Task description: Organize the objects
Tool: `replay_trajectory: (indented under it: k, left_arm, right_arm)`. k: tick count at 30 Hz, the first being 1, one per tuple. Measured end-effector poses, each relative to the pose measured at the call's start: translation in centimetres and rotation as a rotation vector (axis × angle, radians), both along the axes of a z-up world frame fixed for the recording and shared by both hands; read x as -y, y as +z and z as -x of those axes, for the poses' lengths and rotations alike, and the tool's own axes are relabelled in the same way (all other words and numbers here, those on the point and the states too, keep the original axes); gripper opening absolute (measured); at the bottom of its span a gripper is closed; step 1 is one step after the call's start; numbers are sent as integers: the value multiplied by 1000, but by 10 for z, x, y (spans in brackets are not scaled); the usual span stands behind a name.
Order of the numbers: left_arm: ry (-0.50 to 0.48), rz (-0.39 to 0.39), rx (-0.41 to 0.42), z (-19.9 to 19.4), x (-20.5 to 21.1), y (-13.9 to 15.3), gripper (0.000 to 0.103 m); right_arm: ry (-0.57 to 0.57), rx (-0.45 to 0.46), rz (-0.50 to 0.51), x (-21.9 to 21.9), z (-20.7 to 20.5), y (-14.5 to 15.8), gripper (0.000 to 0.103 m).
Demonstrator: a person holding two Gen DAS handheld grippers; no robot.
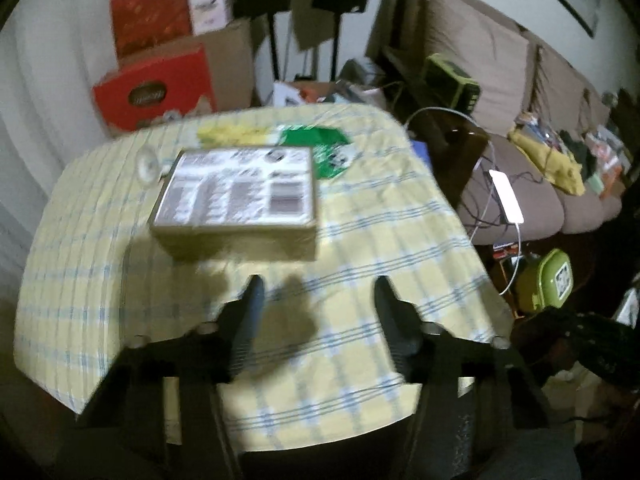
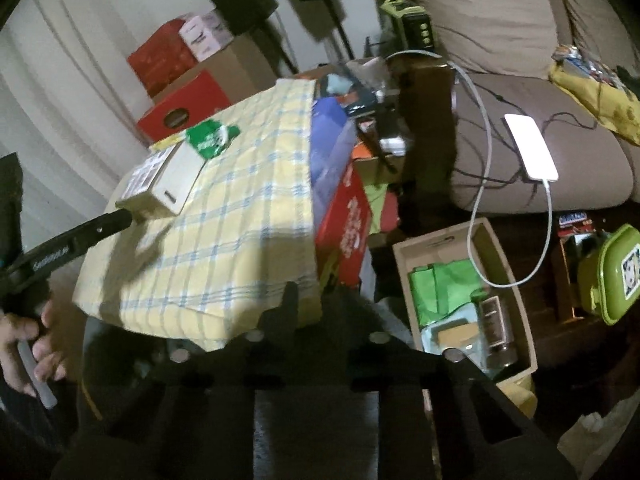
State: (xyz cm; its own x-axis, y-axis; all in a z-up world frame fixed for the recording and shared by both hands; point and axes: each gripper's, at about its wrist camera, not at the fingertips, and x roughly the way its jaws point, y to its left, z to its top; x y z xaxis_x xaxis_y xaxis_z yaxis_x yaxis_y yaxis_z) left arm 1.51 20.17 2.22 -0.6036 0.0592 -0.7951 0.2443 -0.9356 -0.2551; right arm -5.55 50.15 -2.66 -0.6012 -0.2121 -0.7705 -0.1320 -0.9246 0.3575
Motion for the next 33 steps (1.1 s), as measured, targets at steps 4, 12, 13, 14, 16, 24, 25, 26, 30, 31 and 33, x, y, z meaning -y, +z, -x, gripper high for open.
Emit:
replay_trajectory:
  k: [4,12,13,14,16,24,25,26,30,31,33]
  left_arm:
    - [43,-29,28,-2,22,-14,23]
    - [113,-68,41,-9,58,-35,11]
    - [120,-75,37,-11,62,-37,10]
    - [126,-79,34,-12,66,-38,7]
    - [141,-83,35,-13,74,-41,4]
    - [206,-71,21,-24,108,-48,2]
    - [214,-69,24,-25,112,-50,2]
    - [223,-73,26,-25,117,-52,2]
    - [249,-89,43,-28,131,-61,3]
    - [255,-93,47,-29,135,-62,3]
    - [268,-102,46,-33,141,-65,3]
  right_arm:
    - [41,8,-12,13,9,-2,13]
    - [110,37,-40,46,45,-4,15]
    - [117,41,-44,50,50,-6,15]
    - [125,51,-47,56,57,-8,15]
    - [147,64,-49,68,70,-12,15]
    - [227,52,-102,110,121,2,17]
    - [233,45,-111,114,128,6,17]
    - [240,36,-125,118,137,9,17]
    - [235,34,-176,126,167,11,18]
    - [226,38,-186,127,176,10,18]
    - [206,44,-200,129,192,8,18]
